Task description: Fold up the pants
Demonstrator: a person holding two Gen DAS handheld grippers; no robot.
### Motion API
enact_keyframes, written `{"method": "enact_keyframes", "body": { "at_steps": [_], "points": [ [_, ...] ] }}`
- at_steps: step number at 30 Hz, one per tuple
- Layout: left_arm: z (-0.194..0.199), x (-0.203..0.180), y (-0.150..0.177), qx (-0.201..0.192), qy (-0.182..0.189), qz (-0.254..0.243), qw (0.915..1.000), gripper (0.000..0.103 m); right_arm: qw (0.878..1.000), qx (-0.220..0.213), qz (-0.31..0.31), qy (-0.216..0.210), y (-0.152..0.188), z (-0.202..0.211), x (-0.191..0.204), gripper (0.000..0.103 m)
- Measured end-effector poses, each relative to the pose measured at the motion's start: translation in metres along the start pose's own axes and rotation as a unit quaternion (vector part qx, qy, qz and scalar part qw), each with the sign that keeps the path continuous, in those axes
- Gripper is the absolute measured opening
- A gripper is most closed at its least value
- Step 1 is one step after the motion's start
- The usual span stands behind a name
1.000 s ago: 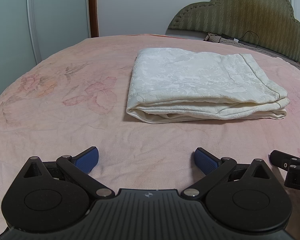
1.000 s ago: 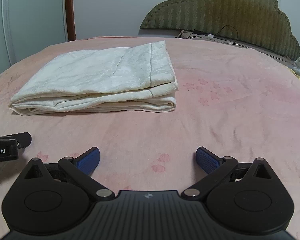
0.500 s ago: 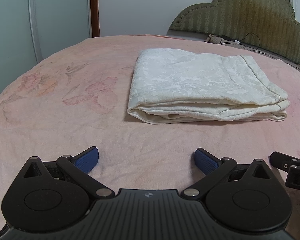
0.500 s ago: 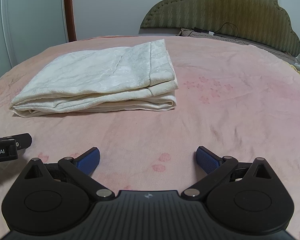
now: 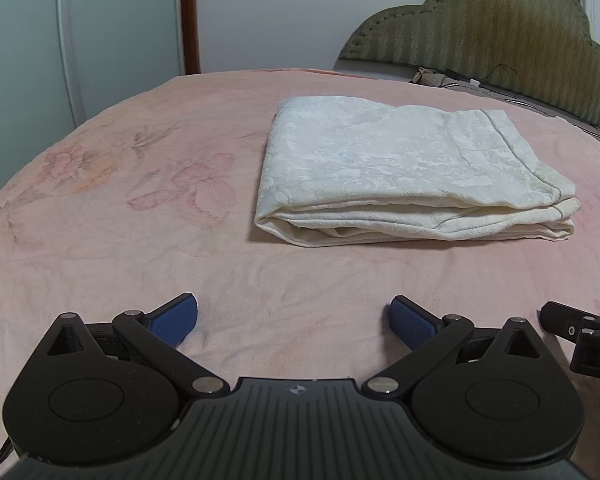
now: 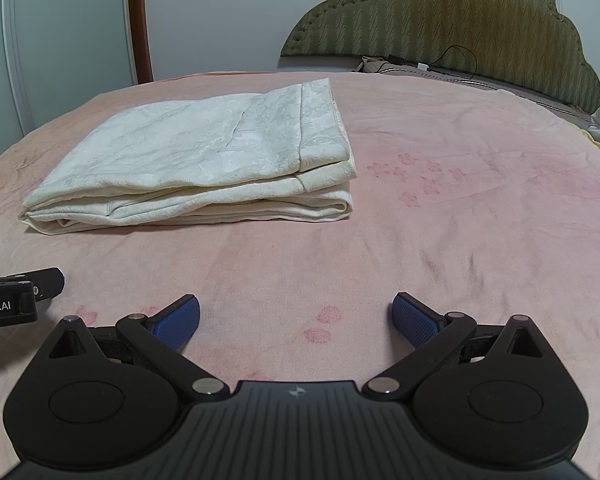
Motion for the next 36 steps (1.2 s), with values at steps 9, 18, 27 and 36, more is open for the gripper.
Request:
{"method": "enact_keyframes", "body": {
  "at_steps": [9,18,27,36],
  "points": [
    [0.0001,-0.0001,-0.0001,-0.001,-0.001,0.001,1.0000,0.103,1.000,0.000,0.000,0.000,-0.0001,0.0000,-0.0001,0.103],
    [0.0016,0.0043,-0.0017,-0.004,-0.008,0.011,0.9999,0.103,1.000,0.000,0.000,0.000,-0.0001,-0.0001,-0.0001,0.103],
    [0.0025,0.0035,-0.0007,-0.003,-0.008,0.007,0.9999,0.103,1.000,0.000,0.000,0.000,-0.0001,-0.0001,-0.0002,0.103],
    [0.0016,0.0027,-0.0007,-0.002,-0.008,0.007,0.9999,0.103,1.000,0.000,0.000,0.000,-0.0001,-0.0001,-0.0001,0.103]
  ]
}}
Point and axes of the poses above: each gripper's, at about its wrist camera, not at the fingertips, and z roughly against the way its jaws point, x to its left, y to its underside, the point moved 10 cm from there along -z, roughly the way its jaws point, and after that the axes turned 14 degrees about z, right-handed, at the moved point
